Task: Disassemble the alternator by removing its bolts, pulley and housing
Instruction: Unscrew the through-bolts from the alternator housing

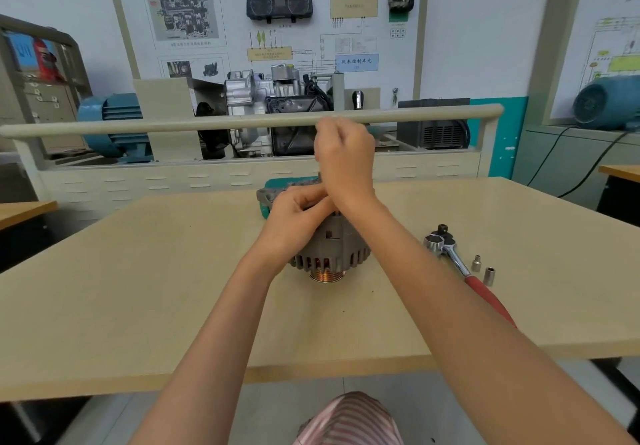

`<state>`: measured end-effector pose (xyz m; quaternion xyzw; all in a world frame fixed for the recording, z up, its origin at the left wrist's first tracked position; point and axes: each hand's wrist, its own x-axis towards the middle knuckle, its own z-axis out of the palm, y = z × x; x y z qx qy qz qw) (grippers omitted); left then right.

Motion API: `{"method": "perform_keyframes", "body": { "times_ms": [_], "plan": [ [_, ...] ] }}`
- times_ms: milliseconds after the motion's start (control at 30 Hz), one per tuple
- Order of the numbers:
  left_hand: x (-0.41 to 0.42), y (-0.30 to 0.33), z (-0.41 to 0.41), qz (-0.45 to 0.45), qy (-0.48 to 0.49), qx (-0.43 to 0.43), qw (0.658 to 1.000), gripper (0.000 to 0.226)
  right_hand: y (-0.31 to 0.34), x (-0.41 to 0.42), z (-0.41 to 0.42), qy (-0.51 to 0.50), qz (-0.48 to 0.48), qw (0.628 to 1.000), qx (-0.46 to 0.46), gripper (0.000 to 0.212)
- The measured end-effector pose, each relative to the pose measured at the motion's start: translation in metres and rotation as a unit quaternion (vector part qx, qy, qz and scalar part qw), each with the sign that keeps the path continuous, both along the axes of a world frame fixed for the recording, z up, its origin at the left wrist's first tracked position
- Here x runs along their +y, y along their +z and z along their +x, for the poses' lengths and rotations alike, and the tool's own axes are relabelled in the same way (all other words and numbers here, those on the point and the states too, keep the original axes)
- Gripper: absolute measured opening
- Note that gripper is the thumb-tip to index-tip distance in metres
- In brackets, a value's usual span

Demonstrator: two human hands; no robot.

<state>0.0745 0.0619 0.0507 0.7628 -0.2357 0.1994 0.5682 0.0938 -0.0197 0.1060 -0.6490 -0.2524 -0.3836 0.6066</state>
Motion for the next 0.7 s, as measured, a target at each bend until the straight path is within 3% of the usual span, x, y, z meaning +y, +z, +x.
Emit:
{"method": "perform_keyframes", "body": {
  "times_ms": [67, 133, 200, 233, 300, 367, 400, 467, 533, 600, 700],
  "plan": [
    [0.000, 0.001, 0.000, 0.003, -0.006, -0.003, 1.000, 0.024, 0.006, -0.007, 0.003, 0.179, 0.080, 0.977, 0.077, 0.045],
    [0.001, 0.002, -0.001, -0.003, -0.014, -0.006, 1.000, 0.027, 0.010, -0.014, 0.010, 0.328, 0.141, 0.925, 0.129, 0.057],
    [0.002, 0.002, -0.001, -0.005, -0.017, 0.000, 1.000, 0.027, 0.012, -0.015, 0.013, 0.389, 0.173, 0.893, 0.147, 0.061],
    [0.002, 0.001, -0.001, -0.007, -0.014, 0.003, 1.000, 0.025, 0.012, -0.015, 0.012, 0.381, 0.173, 0.897, 0.143, 0.061],
    [0.002, 0.001, -0.001, -0.001, -0.003, 0.006, 1.000, 0.021, 0.006, -0.011, 0.008, 0.284, 0.133, 0.944, 0.105, 0.055],
    [0.003, 0.001, -0.001, 0.013, 0.002, 0.005, 1.000, 0.020, -0.006, -0.008, 0.002, 0.110, 0.048, 0.993, 0.017, 0.038],
    [0.003, 0.002, -0.001, 0.017, 0.001, 0.004, 1.000, 0.022, -0.013, -0.007, 0.000, -0.002, 0.003, 0.999, -0.041, 0.030],
    [0.004, 0.001, 0.000, 0.014, 0.016, 0.005, 1.000, 0.041, -0.023, -0.003, -0.001, -0.236, -0.082, 0.963, -0.104, 0.018],
    [0.005, -0.001, 0.000, 0.010, 0.027, 0.013, 0.999, 0.055, -0.026, 0.003, -0.004, -0.358, -0.131, 0.919, -0.105, 0.017],
    [0.004, -0.002, 0.000, 0.007, 0.027, 0.012, 1.000, 0.062, -0.022, 0.006, -0.005, -0.333, -0.126, 0.930, -0.095, 0.018],
    [0.002, 0.000, -0.002, 0.007, 0.006, -0.001, 1.000, 0.057, -0.008, 0.005, -0.003, -0.158, -0.072, 0.983, -0.059, 0.029]
  ]
}}
